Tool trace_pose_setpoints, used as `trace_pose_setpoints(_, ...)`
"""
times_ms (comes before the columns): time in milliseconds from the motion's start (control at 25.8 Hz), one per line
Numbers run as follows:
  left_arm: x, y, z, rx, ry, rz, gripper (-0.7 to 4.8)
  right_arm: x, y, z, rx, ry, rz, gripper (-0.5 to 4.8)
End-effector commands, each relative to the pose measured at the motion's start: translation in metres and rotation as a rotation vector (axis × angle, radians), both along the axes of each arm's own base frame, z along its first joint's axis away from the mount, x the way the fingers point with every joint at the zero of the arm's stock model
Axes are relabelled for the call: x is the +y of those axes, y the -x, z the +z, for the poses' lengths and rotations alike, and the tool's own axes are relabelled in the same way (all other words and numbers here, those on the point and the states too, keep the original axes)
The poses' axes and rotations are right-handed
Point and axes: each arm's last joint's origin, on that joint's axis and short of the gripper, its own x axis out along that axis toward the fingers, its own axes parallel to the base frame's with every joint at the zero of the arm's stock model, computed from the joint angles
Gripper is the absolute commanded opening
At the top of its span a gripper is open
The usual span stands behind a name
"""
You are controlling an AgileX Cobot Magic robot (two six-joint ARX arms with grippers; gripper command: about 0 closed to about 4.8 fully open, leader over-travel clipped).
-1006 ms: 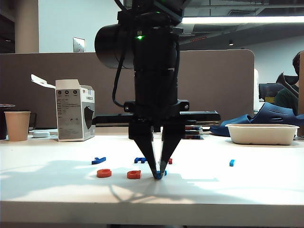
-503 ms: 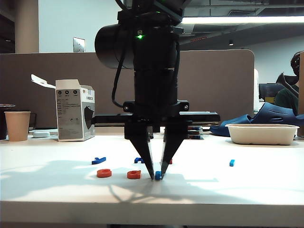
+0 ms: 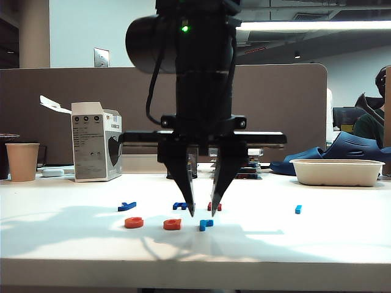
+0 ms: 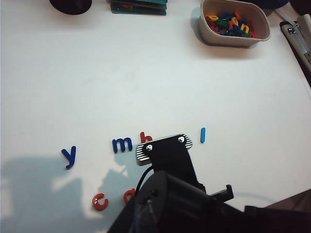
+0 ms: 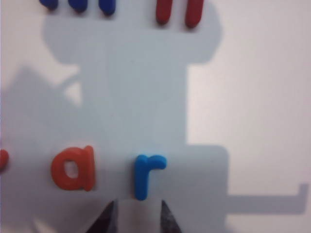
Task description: Select the appropriate letters from the row of letter magnets placed on the table to arrange into the word "car".
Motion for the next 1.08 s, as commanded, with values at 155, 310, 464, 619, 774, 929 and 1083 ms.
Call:
trace_pose_setpoints(155, 0.000, 0.001, 0.003, -0.015, 0.007, -0.002, -0.06, -0.005, -0.001, 0.022, -0.053, -0.043, -0.016, 1.09)
trace_pose_setpoints(310, 0.000, 0.001, 0.003, -0.015, 0.007, -0.002, -0.06, -0.017, -0.002, 0.044, -0.120, -0.050, 0.011, 1.08)
trace_pose_setpoints(464, 0.000, 0.001, 0.003, -0.016, 0.008, -0.002, -0.06, -0.030, -0.004, 0.062, -0.181, -0.027, 0.076, 1.08)
trace_pose_setpoints(619, 0.000, 0.001, 0.003, -0.016, 0.007, -0.002, -0.06, -0.044, -0.008, 0.078, -0.236, 0.030, 0.205, 1.07)
trace_pose_setpoints(774, 0.000, 0.001, 0.003, -0.015, 0.007, -0.002, -0.06, -0.059, -0.009, 0.096, -0.301, 0.107, 0.383, 1.03)
trace_pose_setpoints(929, 0.000, 0.001, 0.003, -0.015, 0.007, -0.002, -0.06, -0.077, -0.012, 0.112, -0.349, 0.165, 0.510, 0.52)
trace_pose_setpoints(1083, 0.000, 0.001, 0.003, -0.015, 0.007, -0.002, -0.06, -0.097, -0.013, 0.130, -0.400, 0.203, 0.569, -0.06)
